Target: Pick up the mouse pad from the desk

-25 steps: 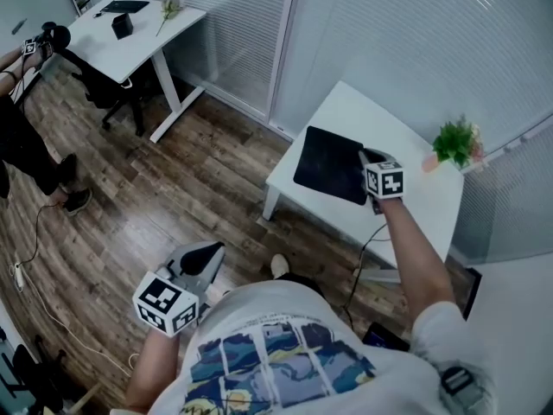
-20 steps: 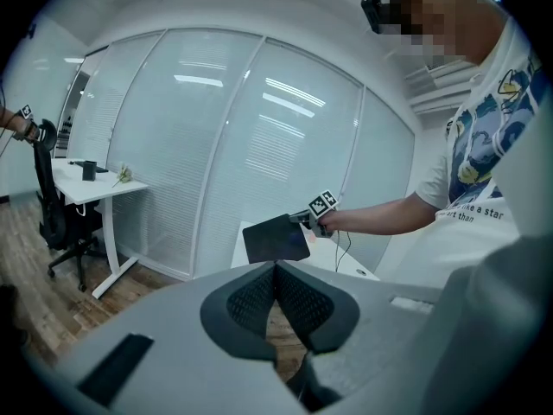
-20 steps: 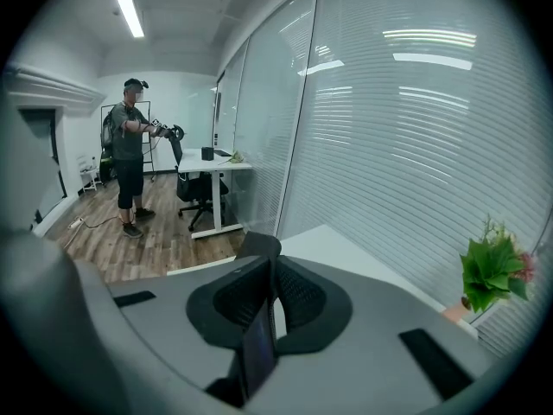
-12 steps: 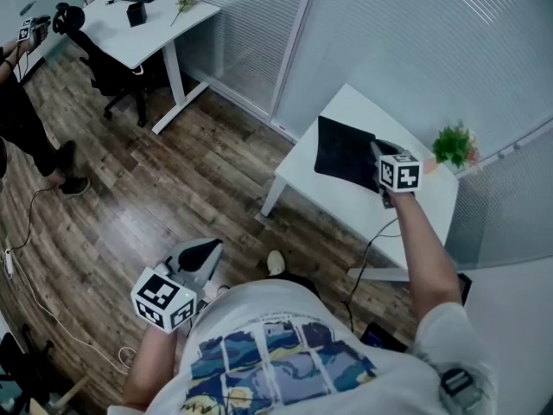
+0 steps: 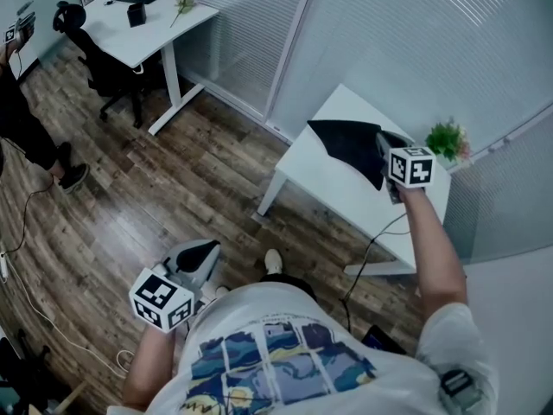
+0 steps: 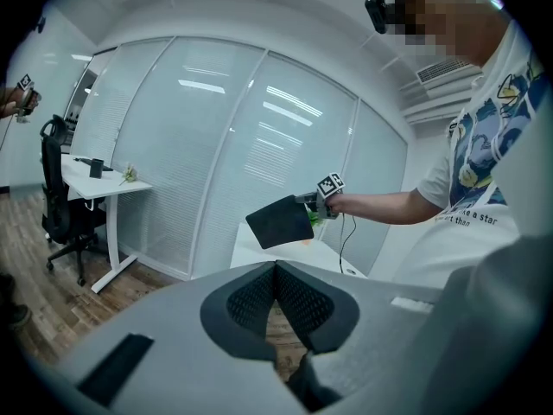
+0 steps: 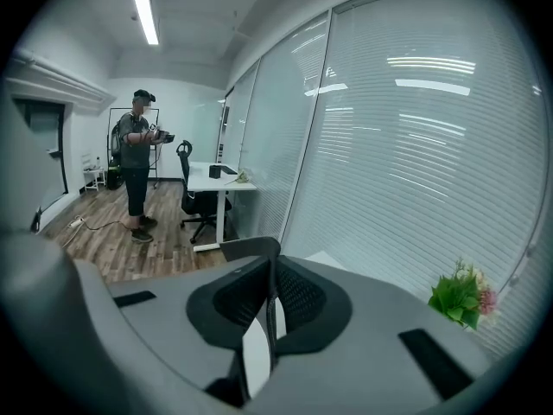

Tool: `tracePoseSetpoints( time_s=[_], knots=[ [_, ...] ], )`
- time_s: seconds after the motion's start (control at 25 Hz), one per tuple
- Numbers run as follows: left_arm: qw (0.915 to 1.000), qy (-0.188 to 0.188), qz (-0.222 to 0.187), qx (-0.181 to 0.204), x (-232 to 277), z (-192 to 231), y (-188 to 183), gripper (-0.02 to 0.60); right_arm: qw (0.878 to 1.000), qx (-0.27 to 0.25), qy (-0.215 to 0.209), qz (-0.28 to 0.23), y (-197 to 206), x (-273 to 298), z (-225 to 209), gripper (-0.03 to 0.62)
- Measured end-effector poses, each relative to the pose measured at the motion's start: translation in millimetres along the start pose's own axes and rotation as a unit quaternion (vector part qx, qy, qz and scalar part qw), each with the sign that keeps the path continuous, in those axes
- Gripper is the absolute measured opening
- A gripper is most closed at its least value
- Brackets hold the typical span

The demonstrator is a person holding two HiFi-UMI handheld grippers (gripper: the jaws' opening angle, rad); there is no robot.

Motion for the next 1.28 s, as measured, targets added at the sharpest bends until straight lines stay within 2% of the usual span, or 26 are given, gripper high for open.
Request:
tracePoseSetpoints(
  time_s=[0.28, 0.92, 1.28],
  knots=[
    [0.9999, 0.014, 0.0, -0.003, -15.9, 0.0, 10.2, 0.003, 1.0, -0.003, -0.009, -0.003, -11.4, -38.1, 16.9, 0.026],
    [0.9993, 0.036, 0.002, 0.006, -41.9, -12.5, 34.8, 0.003, 0.997, -0.033, -0.045, -0.047, -35.6, -141.0, 99.4, 0.026],
    [0.9992, 0.039, 0.006, 0.002, -43.9, -16.4, 49.2, 0.003, 0.994, -0.046, -0.082, -0.064, -25.8, -176.0, 142.9, 0.026]
  ],
)
Point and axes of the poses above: the fingertips, and each gripper's own axes: x forward along the fingers, z to its left, y out of its underside, the point moved 7 cm from there along -x, backward along the fingers, and after that the axes turned 11 degrees about z, right-handed, at the moved point
